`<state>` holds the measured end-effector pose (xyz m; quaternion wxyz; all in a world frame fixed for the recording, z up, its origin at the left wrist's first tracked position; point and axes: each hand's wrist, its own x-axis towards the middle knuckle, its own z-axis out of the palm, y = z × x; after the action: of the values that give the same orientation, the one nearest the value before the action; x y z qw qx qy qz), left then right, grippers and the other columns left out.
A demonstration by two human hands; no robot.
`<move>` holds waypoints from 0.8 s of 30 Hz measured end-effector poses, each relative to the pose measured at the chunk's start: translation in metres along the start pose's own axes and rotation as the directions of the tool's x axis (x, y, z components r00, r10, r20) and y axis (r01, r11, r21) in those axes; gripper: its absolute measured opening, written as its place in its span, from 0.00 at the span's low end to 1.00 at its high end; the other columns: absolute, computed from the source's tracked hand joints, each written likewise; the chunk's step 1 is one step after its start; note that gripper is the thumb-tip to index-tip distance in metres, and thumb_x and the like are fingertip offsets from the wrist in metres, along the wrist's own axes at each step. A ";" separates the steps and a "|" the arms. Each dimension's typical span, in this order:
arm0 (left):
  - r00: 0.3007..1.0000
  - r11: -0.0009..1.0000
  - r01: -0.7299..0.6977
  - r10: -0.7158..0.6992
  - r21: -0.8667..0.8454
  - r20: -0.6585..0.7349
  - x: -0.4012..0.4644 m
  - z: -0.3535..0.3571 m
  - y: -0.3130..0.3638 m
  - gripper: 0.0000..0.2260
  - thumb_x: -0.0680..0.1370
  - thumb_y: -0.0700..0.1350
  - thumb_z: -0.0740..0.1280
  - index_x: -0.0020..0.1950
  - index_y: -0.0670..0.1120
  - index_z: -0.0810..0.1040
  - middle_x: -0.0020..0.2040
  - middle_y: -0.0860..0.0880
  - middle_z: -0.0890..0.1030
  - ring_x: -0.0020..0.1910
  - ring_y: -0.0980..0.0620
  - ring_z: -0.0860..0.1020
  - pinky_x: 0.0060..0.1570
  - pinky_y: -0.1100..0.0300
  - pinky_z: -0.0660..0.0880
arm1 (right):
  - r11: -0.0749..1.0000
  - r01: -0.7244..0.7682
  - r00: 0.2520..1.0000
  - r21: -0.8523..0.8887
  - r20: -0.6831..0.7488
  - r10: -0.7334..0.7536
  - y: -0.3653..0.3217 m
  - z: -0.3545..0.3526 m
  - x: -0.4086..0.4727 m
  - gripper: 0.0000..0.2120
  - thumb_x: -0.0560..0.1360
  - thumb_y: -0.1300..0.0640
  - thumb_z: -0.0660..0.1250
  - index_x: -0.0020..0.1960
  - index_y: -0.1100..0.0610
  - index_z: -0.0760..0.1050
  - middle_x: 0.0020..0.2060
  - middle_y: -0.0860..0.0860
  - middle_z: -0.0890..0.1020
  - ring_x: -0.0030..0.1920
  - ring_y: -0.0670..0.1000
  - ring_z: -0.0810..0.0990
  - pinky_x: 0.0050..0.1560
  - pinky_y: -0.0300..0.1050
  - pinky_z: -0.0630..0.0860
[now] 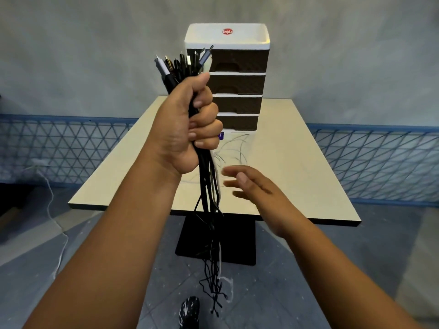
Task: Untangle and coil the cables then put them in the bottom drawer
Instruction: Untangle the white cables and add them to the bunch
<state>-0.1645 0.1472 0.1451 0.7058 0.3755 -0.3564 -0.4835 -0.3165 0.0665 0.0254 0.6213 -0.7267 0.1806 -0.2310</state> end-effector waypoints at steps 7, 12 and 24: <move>0.996 0.996 -0.092 0.092 -0.003 -0.008 0.008 0.015 -0.003 0.23 0.83 0.54 0.58 0.32 0.51 0.53 0.24 0.52 0.52 0.21 0.55 0.51 0.23 0.65 0.49 | 0.991 0.057 0.998 -0.123 -0.019 -0.060 0.010 0.054 -0.002 0.06 0.79 0.51 0.66 0.47 0.52 0.72 0.37 0.54 0.83 0.41 0.51 0.82 0.46 0.46 0.75; 0.987 0.985 -0.152 0.148 -0.077 -0.062 0.013 0.004 0.000 0.23 0.83 0.53 0.59 0.30 0.50 0.56 0.23 0.53 0.54 0.20 0.56 0.52 0.22 0.66 0.50 | 0.987 0.011 0.999 -0.163 -0.039 -0.018 0.016 0.052 0.003 0.10 0.79 0.54 0.66 0.43 0.57 0.69 0.30 0.53 0.79 0.35 0.50 0.83 0.44 0.50 0.76; 0.975 0.970 -0.197 0.179 -0.145 -0.131 0.045 -0.056 0.023 0.23 0.83 0.55 0.56 0.29 0.50 0.60 0.21 0.54 0.59 0.18 0.59 0.55 0.20 0.68 0.52 | 0.886 -0.169 0.949 -0.431 0.171 0.264 0.069 0.043 0.039 0.11 0.73 0.44 0.70 0.47 0.50 0.74 0.40 0.46 0.81 0.43 0.45 0.81 0.47 0.42 0.76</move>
<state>-0.0938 0.1212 0.1457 0.7955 0.3108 -0.3095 -0.4181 -0.2579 0.0691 -0.0439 0.4926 -0.8376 0.2340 -0.0329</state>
